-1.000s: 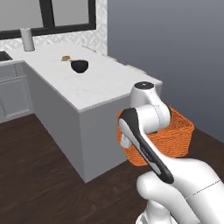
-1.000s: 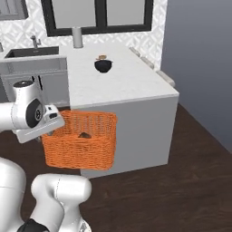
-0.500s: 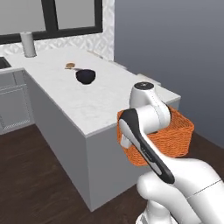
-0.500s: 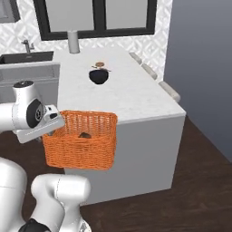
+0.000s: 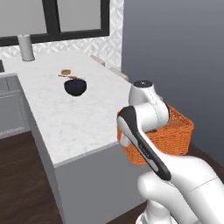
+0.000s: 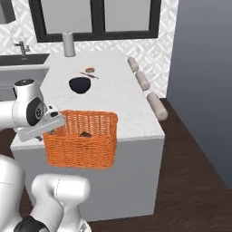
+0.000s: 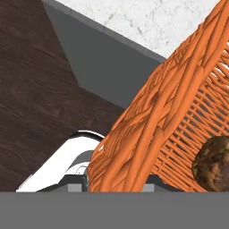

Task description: Open the cabinet, pick up the bread from the cabinet and place it in the basket. Then move the basket to the dining counter.

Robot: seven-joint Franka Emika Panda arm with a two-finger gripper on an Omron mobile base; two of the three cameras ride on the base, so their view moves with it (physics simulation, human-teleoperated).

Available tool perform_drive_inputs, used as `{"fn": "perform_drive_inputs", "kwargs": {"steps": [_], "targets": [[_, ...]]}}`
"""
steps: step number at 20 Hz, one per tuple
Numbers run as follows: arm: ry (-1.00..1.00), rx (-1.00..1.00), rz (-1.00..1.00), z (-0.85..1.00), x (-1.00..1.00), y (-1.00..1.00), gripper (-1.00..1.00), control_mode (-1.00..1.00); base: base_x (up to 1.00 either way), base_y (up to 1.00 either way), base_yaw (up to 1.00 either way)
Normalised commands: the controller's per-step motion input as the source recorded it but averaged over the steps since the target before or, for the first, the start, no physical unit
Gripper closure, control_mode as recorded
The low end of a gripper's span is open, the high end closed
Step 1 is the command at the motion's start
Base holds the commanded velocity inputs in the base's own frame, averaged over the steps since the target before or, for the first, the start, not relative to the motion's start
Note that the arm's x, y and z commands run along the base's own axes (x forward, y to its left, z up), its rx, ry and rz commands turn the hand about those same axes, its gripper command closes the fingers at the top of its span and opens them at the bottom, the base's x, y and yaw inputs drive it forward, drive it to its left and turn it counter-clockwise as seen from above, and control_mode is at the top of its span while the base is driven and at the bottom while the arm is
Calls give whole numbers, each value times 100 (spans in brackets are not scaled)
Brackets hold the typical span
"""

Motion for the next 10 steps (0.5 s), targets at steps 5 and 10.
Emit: {"fn": "perform_drive_inputs", "kwargs": {"steps": [5, 10], "targets": [[0, 0, 0, 0, 0, 0, 100, 100, 81, -96, 31], [0, 0, 0, 0, 0, 0, 100, 100, 77, -58, 20]]}}
